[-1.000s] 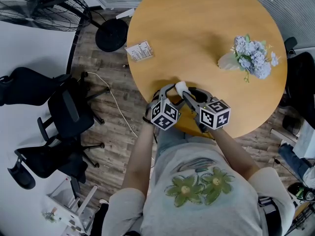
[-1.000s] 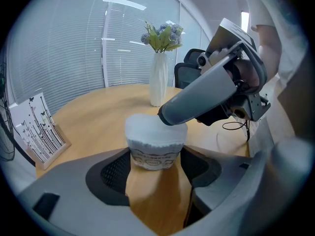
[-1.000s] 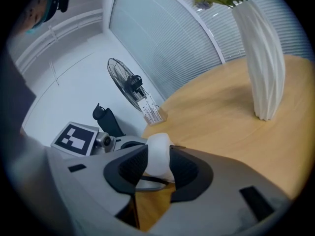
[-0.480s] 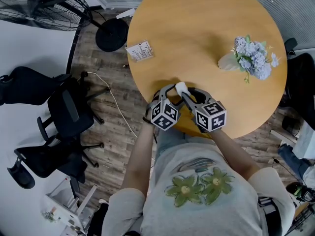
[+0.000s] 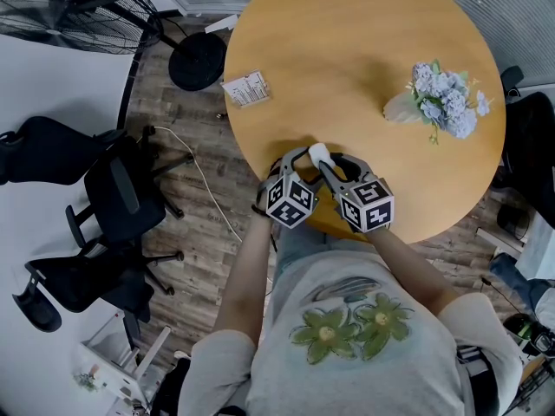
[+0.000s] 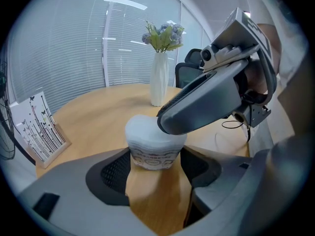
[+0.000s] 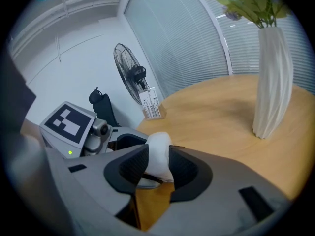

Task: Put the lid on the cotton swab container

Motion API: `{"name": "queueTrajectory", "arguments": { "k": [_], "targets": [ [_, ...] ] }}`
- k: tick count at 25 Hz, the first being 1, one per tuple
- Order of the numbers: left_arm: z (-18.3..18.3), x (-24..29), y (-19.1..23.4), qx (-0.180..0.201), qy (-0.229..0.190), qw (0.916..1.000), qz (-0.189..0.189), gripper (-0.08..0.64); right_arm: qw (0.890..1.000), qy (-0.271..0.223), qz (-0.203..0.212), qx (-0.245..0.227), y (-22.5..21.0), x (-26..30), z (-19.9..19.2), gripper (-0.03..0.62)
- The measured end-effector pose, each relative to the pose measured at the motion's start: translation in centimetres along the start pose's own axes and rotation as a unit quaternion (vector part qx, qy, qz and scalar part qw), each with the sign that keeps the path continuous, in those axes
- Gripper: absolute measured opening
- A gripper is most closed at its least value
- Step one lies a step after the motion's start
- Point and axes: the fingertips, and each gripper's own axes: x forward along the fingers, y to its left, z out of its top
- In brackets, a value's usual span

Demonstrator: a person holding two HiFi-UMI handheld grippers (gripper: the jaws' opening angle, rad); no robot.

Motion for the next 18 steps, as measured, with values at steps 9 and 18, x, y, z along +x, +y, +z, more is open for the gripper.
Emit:
{"name": "queueTrajectory", "arguments": {
  "k": [9,18],
  "targets": [
    [-0.13,0.09,-0.05,0.000,0.018,0.9998,-0.002,0.319,1.000,0.016,0.001,-0.010,0.02,0.08,-0.19,0.132],
    [0.01,0.06,-0.10,-0.012,0.031,0.9994,0.006,0.325,1.000,0.024,0.000,-0.003,-0.07,0.05,-0.29,0.132]
  ]
}}
